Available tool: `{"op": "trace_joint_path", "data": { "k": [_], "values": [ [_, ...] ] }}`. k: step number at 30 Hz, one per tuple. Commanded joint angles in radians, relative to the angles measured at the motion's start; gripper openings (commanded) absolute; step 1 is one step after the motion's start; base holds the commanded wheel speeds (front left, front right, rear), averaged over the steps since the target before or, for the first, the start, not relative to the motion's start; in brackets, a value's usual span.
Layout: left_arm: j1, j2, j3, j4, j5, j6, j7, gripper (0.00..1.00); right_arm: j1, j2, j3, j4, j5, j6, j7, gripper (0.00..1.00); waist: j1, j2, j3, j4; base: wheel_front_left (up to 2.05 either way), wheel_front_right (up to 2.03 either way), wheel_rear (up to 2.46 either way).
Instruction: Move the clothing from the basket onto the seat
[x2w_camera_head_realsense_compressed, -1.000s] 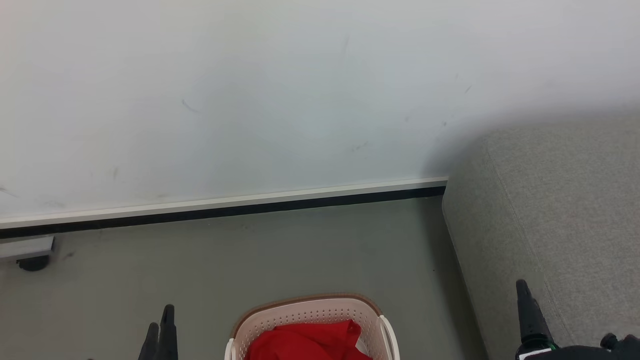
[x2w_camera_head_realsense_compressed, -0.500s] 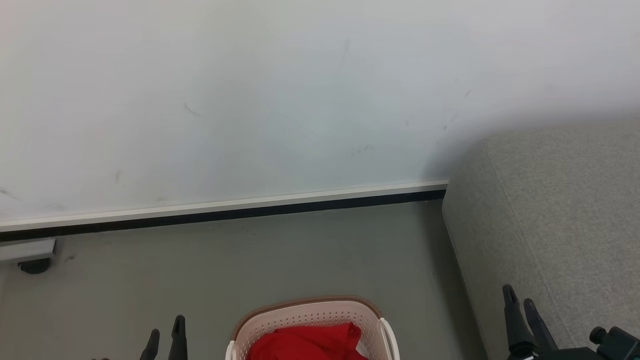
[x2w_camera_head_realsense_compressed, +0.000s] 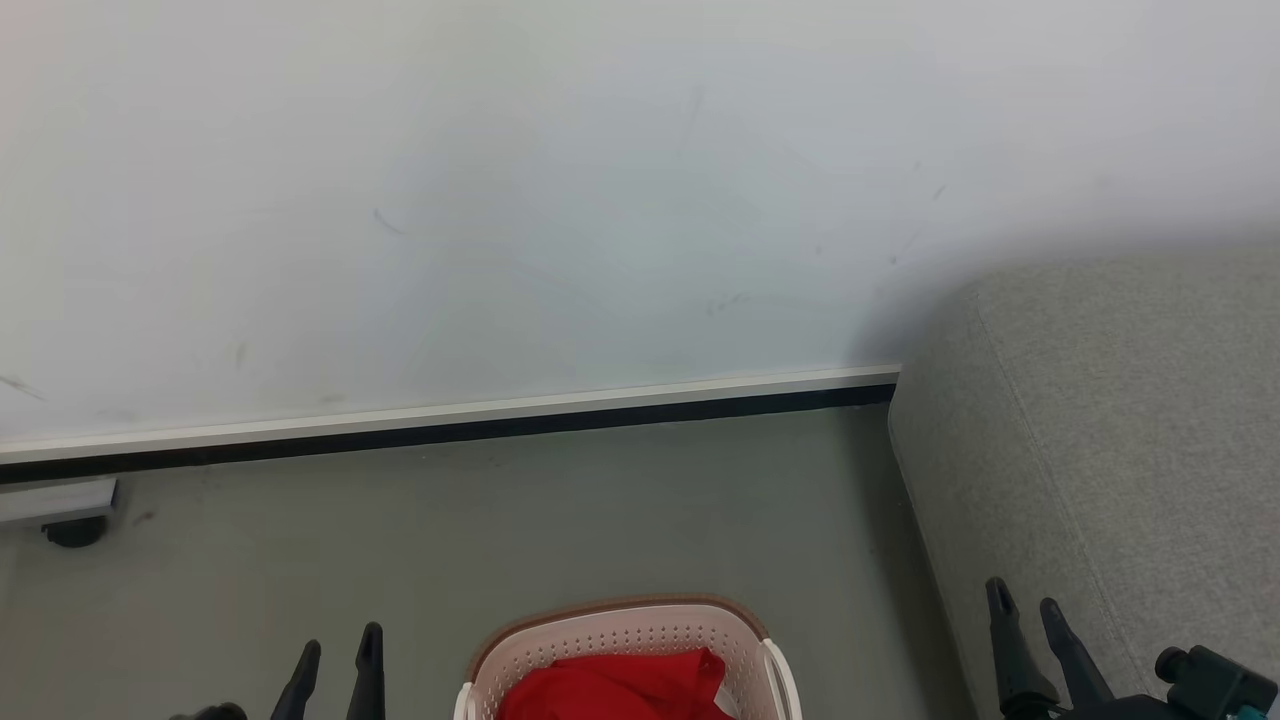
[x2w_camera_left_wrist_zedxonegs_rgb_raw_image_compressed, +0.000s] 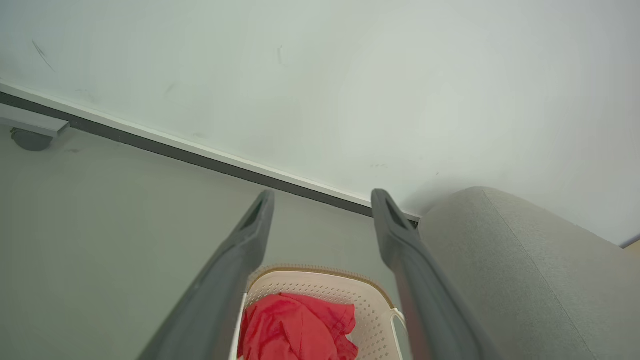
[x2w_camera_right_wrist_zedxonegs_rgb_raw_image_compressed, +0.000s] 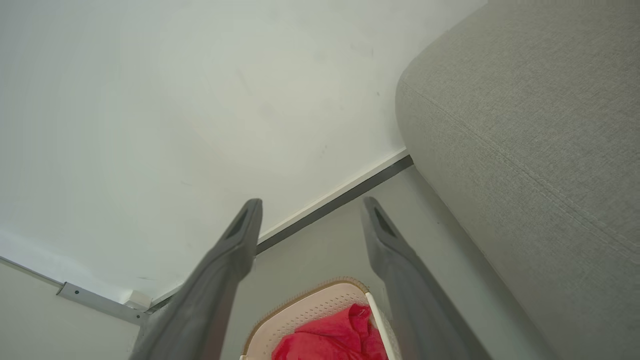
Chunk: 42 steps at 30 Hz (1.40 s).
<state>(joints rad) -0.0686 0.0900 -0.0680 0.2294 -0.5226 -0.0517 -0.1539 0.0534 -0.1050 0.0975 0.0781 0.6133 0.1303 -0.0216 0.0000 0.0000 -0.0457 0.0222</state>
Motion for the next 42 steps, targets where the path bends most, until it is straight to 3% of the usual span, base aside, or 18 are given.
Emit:
{"op": "trace_joint_path", "data": {
  "k": [1, 24, 42],
  "values": [
    [-0.011, 0.010, -0.001, -0.009, 0.027, -0.004, -0.012, 1.00, 0.002, 0.001, -0.005, -0.013, -0.034, 0.000, 0.001, 1.00, 0.0000, 0.0000, 0.000, 0.001, 0.00, 0.00, 0.00],
    [0.006, 0.007, -0.017, -0.002, 0.224, 0.024, -0.065, 1.00, -0.002, 0.030, -0.035, -0.003, -0.286, 0.001, 0.008, 1.00, 0.0000, 0.0000, -0.010, 0.004, 0.00, 0.00, 0.00],
    [0.028, -0.011, -0.024, 0.001, 0.295, 0.055, -0.093, 1.00, -0.001, 0.049, -0.041, 0.000, -0.436, 0.001, 0.005, 1.00, 0.0000, 0.0000, -0.013, 0.006, 0.00, 0.00, 0.00]
  ]
}}
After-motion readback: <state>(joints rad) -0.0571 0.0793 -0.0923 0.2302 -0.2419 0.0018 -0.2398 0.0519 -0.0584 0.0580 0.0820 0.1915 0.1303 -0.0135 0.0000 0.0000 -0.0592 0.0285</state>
